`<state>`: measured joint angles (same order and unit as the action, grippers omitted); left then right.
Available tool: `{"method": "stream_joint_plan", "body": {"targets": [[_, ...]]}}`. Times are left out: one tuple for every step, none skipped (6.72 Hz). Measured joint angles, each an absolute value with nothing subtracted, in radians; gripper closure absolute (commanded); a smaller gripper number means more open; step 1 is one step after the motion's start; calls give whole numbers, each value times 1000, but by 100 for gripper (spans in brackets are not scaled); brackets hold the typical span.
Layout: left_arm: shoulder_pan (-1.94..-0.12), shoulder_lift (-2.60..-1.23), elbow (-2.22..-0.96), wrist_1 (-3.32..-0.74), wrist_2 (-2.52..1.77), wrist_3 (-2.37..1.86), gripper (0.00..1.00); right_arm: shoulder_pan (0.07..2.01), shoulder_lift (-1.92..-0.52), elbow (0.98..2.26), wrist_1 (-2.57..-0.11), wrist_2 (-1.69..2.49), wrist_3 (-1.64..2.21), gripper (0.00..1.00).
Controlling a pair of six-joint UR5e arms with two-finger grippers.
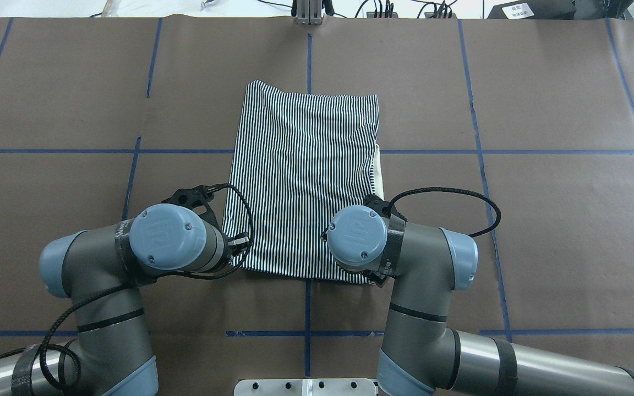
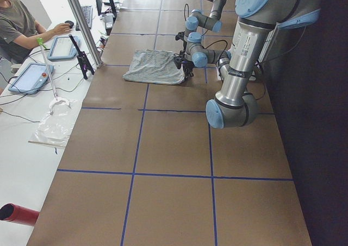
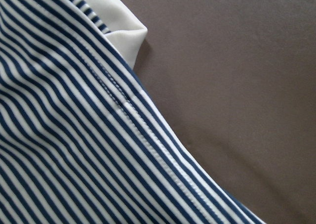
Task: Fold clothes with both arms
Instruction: 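Hold the near edge of the folded shirt with both grippers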
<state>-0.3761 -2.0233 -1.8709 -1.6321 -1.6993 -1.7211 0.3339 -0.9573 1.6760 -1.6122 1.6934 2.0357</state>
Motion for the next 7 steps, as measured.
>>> {"method": "stream_joint_plan", "body": {"targets": [[-377, -2023, -1871, -1632, -1699, -1721, 100, 333, -955, 1676, -1612, 1694, 2036, 99], [-377, -2023, -1871, -1632, -1698, -1720, 100, 333, -953, 1677, -1612, 1696, 2034, 100], [-377, -2023, -1871, -1632, -1698, -1721, 100, 333, -951, 1678, -1612, 1696, 2030, 100], [-377, -2023, -1870, -1632, -1697, -1721, 100, 333, -950, 1678, -1612, 1695, 2028, 100], [-376, -2023, -1870, -1633, -1697, -1720, 100, 334, -949, 1677, -1613, 1695, 2027, 100], [-376, -2023, -1869, -1633, -1696, -1721, 100, 333, -946, 1676, -1613, 1695, 2027, 100], [-375, -2023, -1869, -1633, -1695, -1721, 100, 333, -939, 1679, -1612, 1695, 2026, 100]]}}
